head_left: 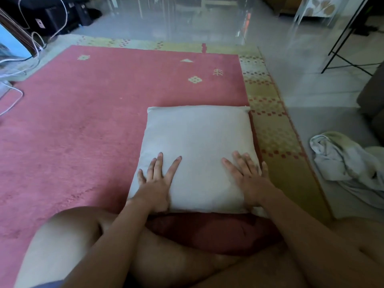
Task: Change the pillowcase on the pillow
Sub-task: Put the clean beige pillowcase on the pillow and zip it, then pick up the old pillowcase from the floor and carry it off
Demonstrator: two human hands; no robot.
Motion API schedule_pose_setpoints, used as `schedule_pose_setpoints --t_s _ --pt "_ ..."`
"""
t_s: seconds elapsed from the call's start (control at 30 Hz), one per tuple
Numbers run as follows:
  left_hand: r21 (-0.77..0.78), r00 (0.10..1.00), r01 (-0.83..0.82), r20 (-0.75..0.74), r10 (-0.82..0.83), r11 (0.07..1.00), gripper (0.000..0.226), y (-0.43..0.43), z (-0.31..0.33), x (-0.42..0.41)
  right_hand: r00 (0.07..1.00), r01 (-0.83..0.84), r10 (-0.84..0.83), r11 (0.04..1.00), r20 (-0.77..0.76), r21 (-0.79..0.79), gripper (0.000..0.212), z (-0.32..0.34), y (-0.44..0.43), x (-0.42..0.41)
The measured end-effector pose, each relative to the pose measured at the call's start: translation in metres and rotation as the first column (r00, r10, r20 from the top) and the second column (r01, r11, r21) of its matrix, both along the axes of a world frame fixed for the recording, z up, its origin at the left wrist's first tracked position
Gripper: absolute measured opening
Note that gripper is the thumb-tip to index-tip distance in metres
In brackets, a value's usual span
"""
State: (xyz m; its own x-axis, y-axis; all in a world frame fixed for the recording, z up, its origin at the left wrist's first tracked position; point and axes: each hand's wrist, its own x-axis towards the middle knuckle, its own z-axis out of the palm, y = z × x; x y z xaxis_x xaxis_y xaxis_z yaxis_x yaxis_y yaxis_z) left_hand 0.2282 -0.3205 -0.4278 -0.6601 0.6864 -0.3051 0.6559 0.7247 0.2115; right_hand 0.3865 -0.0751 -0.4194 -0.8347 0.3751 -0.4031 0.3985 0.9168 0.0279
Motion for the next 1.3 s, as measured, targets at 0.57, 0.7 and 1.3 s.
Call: schedule_pose_setpoints --t_s 0.57,0.7,1.3 --pt "0.192 0.970 -0.242 0.036 0.240 0.951 0.069 0.158 -0.008 -0.180 0.898 0.267 -0.330 0.935 -0.291 -0.235 0.059 -0.005 0.091 -0.216" --pt "0.223 0.921 -0.388 0.131 0.367 0.894 0.083 0.145 -0.034 -0.225 0.931 0.211 -0.251 0.962 -0.266 -0.171 0.074 -0.016 0.127 -0.205" --pt "0.322 0.913 -0.389 0.261 0.314 0.863 0.079 0.064 0.062 -0.045 0.523 0.393 -0.720 0.678 -0.455 -0.621 0.039 0.077 0.078 -0.018"
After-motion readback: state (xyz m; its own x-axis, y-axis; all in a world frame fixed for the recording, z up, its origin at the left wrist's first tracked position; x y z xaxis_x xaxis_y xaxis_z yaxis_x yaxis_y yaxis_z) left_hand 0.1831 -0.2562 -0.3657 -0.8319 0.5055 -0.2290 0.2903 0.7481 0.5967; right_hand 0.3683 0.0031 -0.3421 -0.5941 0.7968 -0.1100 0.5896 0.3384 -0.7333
